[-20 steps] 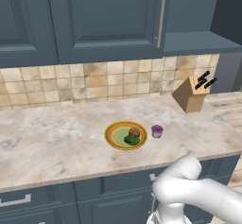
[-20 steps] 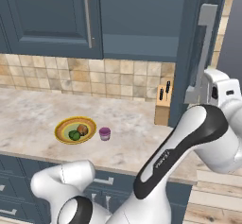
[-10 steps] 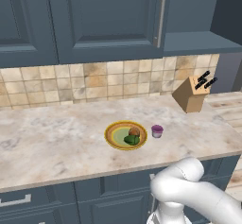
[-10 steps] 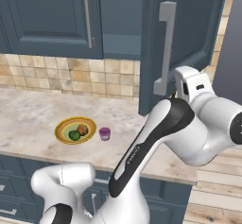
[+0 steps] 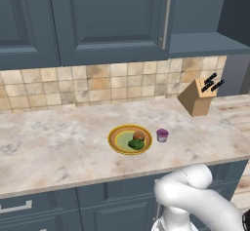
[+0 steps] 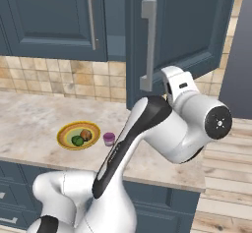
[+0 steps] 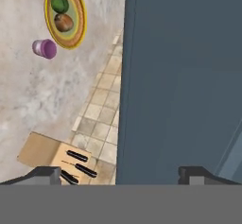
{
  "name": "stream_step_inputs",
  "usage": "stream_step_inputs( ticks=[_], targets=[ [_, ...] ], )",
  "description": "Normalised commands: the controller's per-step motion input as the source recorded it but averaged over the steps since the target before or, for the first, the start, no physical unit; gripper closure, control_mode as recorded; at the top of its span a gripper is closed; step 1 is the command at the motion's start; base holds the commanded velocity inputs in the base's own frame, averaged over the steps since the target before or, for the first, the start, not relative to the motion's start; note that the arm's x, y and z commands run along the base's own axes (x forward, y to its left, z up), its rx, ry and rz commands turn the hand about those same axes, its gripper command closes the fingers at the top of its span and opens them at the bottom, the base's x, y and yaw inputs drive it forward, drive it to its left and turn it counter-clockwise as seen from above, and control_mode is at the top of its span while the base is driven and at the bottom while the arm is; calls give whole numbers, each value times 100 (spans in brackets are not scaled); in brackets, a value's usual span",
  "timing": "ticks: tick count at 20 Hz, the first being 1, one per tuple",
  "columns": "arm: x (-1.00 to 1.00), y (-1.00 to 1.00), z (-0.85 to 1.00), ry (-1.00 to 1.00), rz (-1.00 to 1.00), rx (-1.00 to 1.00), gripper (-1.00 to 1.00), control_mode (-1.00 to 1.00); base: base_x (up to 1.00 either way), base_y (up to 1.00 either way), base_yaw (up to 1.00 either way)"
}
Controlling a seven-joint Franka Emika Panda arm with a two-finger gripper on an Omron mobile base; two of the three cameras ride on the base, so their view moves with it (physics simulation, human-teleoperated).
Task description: Pick the avocado and bread from the counter and place them on the plate. Then pick the jam from the cabinet and place it next to the plate. Lastly close the cabinet door.
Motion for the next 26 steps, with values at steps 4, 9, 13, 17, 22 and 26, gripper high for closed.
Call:
stream_step_inputs(
  ticks=[4, 9, 13, 17, 22, 26],
  targets=[
    [29, 13, 4, 0, 0, -7, -100, -100, 0, 0, 0],
    [45, 0, 11, 0, 0, -8, -100, -100, 0, 0, 0],
    [51, 0, 2, 0, 0, -7, -100, -100, 0, 0, 0],
    [55, 1, 0, 0, 0, -6, -100, -100, 0, 0, 0],
    [54, 7, 0, 0, 0, -3, -100, -100, 0, 0, 0],
    [59, 19, -3, 0, 0, -4, -100, -100, 0, 0, 0]
  ],
)
